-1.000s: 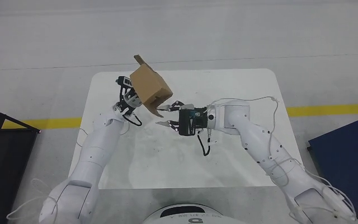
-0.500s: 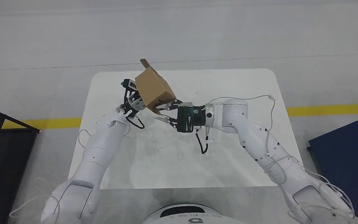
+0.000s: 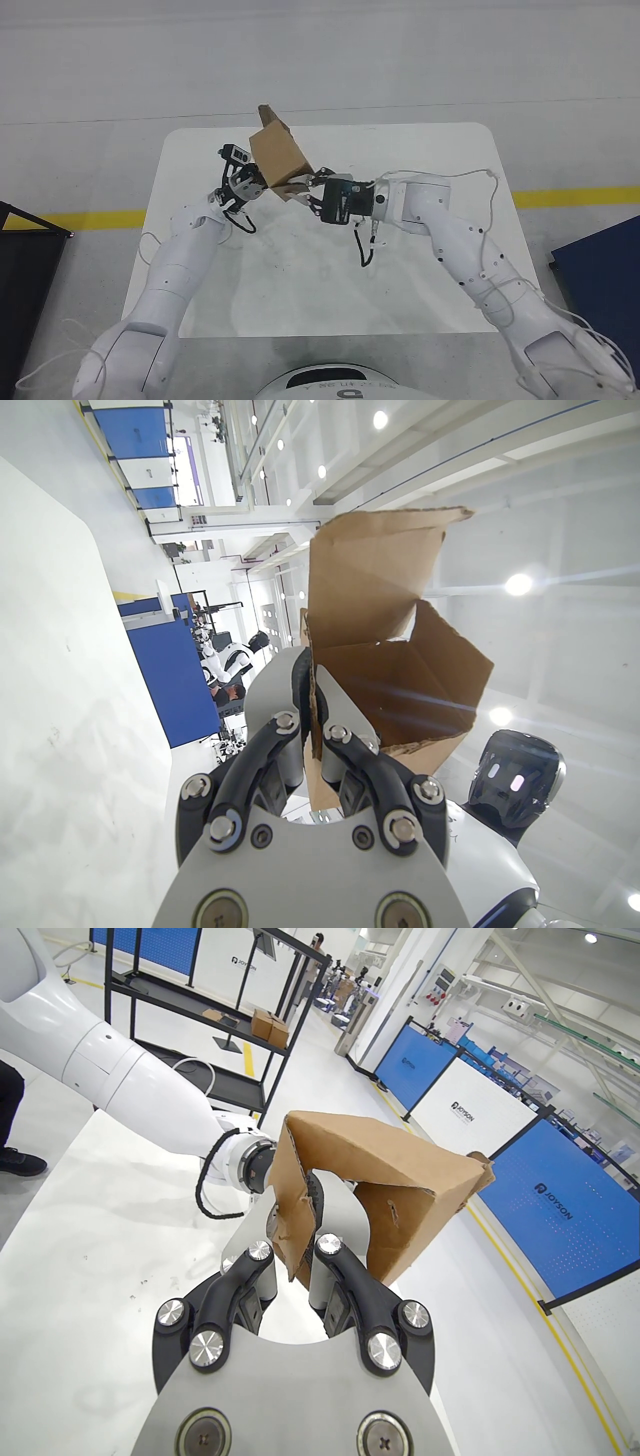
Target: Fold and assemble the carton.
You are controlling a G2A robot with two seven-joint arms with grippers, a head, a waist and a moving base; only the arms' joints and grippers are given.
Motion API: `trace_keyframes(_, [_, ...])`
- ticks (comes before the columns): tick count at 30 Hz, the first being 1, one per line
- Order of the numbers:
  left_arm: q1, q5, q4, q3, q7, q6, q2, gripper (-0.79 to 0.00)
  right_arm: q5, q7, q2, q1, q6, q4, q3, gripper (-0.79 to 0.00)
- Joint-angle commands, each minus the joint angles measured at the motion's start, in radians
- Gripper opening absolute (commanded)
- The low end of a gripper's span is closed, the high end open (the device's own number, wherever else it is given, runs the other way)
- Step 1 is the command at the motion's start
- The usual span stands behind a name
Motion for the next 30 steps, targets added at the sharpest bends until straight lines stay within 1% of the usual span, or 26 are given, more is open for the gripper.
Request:
trace_keyframes(1, [0.001, -0.001, -0.002, -0.002, -0.002, 0.002, 0.000, -0.785, 0.001, 0.001, 0.003, -0.007, 0.007, -0.006, 0.012, -0.643])
trace_keyframes(3, [0.002, 0.001, -0.003, -0.003, -0.004, 0.004, 0.000, -0.785, 0.001, 0.000, 0.005, -0.017, 0.014, -0.014, 0.024, -0.680])
trace_keyframes(4, [0.002, 0.004, -0.003, -0.003, -0.003, 0.003, 0.000, -0.785, 0.003, 0.001, 0.006, -0.022, 0.019, -0.017, 0.031, -0.739])
trace_keyframes(5, [0.002, 0.005, -0.003, -0.004, -0.002, 0.002, 0.000, -0.785, 0.004, 0.003, 0.007, -0.027, 0.023, -0.022, 0.035, -0.754])
trace_keyframes(7, [0.002, 0.009, -0.003, -0.004, 0.000, 0.000, 0.000, -0.785, 0.005, 0.005, 0.009, -0.035, 0.027, -0.032, 0.043, -0.754])
trace_keyframes(9, [0.001, 0.009, -0.003, -0.006, 0.000, 0.000, 0.000, -0.785, 0.000, 0.009, 0.011, -0.042, 0.029, -0.042, 0.049, -0.717])
trace_keyframes(11, [0.000, 0.008, 0.000, -0.009, 0.003, -0.003, 0.000, -0.785, -0.005, 0.010, 0.013, -0.049, 0.028, -0.055, 0.054, -0.656])
trace_keyframes(15, [0.002, 0.007, 0.003, -0.013, 0.004, -0.004, 0.000, -0.785, -0.015, 0.008, 0.016, -0.062, 0.030, -0.075, 0.061, -0.622])
trace_keyframes(17, [0.003, 0.008, 0.003, -0.015, 0.004, -0.004, 0.000, -0.785, -0.023, 0.008, 0.017, -0.066, 0.033, -0.083, 0.062, -0.579])
trace_keyframes(20, [0.006, 0.014, -0.001, -0.018, 0.009, -0.009, 0.001, -0.785, -0.031, 0.003, 0.019, -0.075, 0.042, -0.097, 0.066, -0.489])
trace_keyframes(21, [0.008, 0.014, -0.003, -0.019, 0.009, -0.009, 0.001, -0.785, -0.022, -0.020, 0.019, -0.078, 0.038, -0.107, 0.066, -0.437])
trace_keyframes(22, [0.009, 0.014, -0.004, -0.021, 0.010, -0.010, 0.002, -0.785, 0.005, -0.070, 0.019, -0.083, 0.012, -0.112, 0.068, -0.259])
trace_keyframes(23, [0.011, 0.013, -0.004, -0.023, 0.010, -0.010, 0.002, -0.785, 0.008, -0.102, 0.022, -0.083, 0.003, -0.106, 0.082, -0.018])
trace_keyframes(24, [0.011, 0.012, -0.003, -0.026, 0.011, -0.011, 0.002, -0.785, -0.006, -0.116, 0.025, -0.086, 0.007, -0.107, 0.094, 0.000])
trace_keyframes(26, [0.012, 0.011, -0.001, -0.029, 0.011, -0.011, 0.003, -0.785, -0.012, -0.155, 0.030, -0.102, 0.018, -0.113, 0.116, 0.000])
trace_keyframes(30, [0.014, 0.001, 0.004, -0.034, 0.006, -0.006, 0.003, -0.785, -0.035, -0.173, 0.037, -0.131, 0.045, -0.127, 0.143, 0.000])
